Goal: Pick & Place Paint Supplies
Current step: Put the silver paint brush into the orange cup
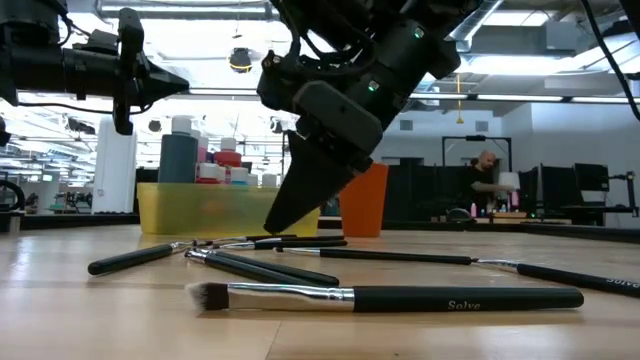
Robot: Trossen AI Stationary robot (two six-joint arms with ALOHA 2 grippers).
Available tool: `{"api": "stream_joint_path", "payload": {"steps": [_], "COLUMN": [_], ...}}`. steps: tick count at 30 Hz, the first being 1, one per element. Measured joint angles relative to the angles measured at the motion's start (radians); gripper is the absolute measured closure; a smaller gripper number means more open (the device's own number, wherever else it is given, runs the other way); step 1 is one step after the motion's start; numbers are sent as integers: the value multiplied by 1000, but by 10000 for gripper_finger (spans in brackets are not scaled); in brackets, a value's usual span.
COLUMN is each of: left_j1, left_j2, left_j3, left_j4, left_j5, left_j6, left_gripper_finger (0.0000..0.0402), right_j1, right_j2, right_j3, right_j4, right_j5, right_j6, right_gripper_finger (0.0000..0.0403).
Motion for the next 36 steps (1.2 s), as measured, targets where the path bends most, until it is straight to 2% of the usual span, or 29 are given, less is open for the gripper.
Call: {"api": "stream_joint_path", "payload": {"steps": [6,14,19,24,32,36], "left_j1": [0,0,0,0,0,0], "left_j2": [0,0,0,0,0,0], "left_j3": [0,0,0,0,0,0], "left_j4": [1,1,1,1,1,1], "left_j5": [0,0,0,0,0,0], "left_j6": [0,0,0,0,0,0], "left_gripper_finger": [400,400,400,400,400,400], "right_j1": [1,23,21,11,0,-18], "right_j2": [30,72,74,74,22,-34], "right_j3": [3,9,10,10,0,0], "right_j4": [68,65,51,26,-23,-26], "right_j5": [32,50,47,44,26,24], "right_j6": [21,78,79,97,71,74], "right_gripper_finger": [281,286,318,392,402,391]}}
